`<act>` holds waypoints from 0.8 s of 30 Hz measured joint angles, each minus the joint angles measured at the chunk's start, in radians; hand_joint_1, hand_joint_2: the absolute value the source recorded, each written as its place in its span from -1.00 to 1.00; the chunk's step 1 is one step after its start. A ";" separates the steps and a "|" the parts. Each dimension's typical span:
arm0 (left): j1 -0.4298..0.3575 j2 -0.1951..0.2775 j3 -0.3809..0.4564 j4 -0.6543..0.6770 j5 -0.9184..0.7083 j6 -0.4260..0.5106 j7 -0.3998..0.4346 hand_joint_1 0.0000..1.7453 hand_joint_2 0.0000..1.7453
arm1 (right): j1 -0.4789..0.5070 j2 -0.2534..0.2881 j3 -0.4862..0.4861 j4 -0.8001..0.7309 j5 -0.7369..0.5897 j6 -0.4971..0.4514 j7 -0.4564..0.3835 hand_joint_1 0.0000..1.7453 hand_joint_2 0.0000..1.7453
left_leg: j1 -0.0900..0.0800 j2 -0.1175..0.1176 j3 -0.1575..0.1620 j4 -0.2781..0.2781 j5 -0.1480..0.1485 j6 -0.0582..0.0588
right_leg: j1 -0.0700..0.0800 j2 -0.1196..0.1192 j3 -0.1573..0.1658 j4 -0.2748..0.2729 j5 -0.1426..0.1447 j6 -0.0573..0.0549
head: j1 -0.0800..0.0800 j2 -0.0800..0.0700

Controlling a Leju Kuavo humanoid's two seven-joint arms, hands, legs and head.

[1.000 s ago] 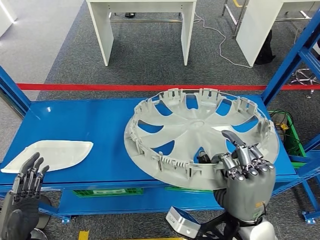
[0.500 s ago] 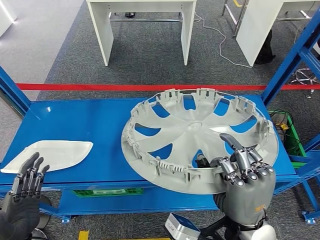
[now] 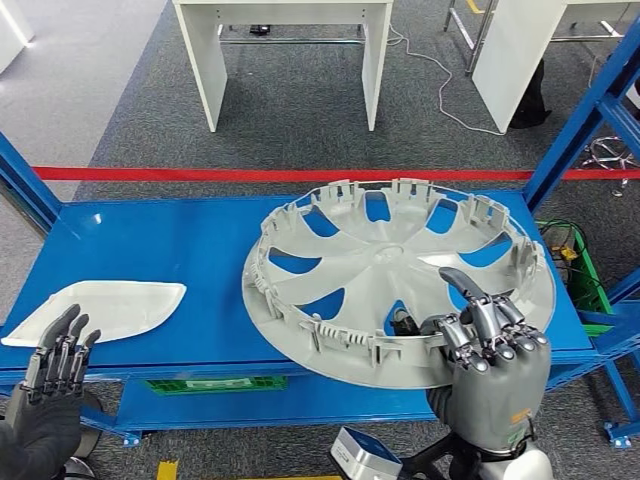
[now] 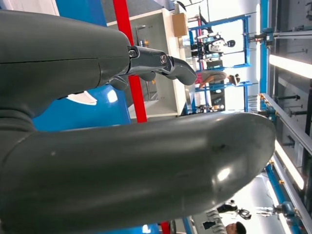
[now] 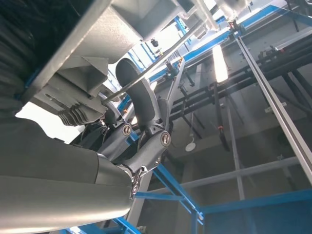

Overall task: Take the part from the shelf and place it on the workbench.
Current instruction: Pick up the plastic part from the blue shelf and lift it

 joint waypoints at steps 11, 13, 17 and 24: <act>0.000 0.003 -0.001 0.000 0.001 0.000 0.000 -1.00 -1.00 | 0.001 0.002 0.000 -0.001 -0.004 0.000 -0.001 1.00 1.00 | -0.004 0.001 0.004 -0.014 0.004 0.022 | -0.007 -0.001 -0.018 0.028 -0.016 0.015 | 0.000 0.000; 0.000 0.005 -0.002 0.004 0.002 -0.001 0.002 -1.00 -1.00 | 0.006 0.004 0.000 -0.001 -0.010 -0.001 -0.004 1.00 1.00 | 0.005 0.001 0.016 -0.035 0.011 0.023 | -0.016 -0.004 -0.082 0.100 -0.009 0.031 | 0.002 0.000; 0.000 0.008 -0.003 0.007 0.003 -0.002 0.004 -1.00 -1.00 | 0.011 0.004 -0.001 0.000 -0.016 -0.002 -0.008 1.00 1.00 | 0.009 -0.002 0.013 -0.015 -0.004 -0.009 | -0.027 -0.003 -0.088 0.040 0.050 0.035 | 0.005 0.000; 0.000 0.008 -0.004 0.008 0.003 0.000 0.004 -1.00 -1.00 | 0.013 0.005 -0.003 0.000 -0.027 -0.004 -0.012 1.00 1.00 | 0.011 0.000 -0.068 0.165 -0.106 -0.031 | -0.024 -0.003 -0.095 0.043 0.058 -0.016 | -0.008 0.000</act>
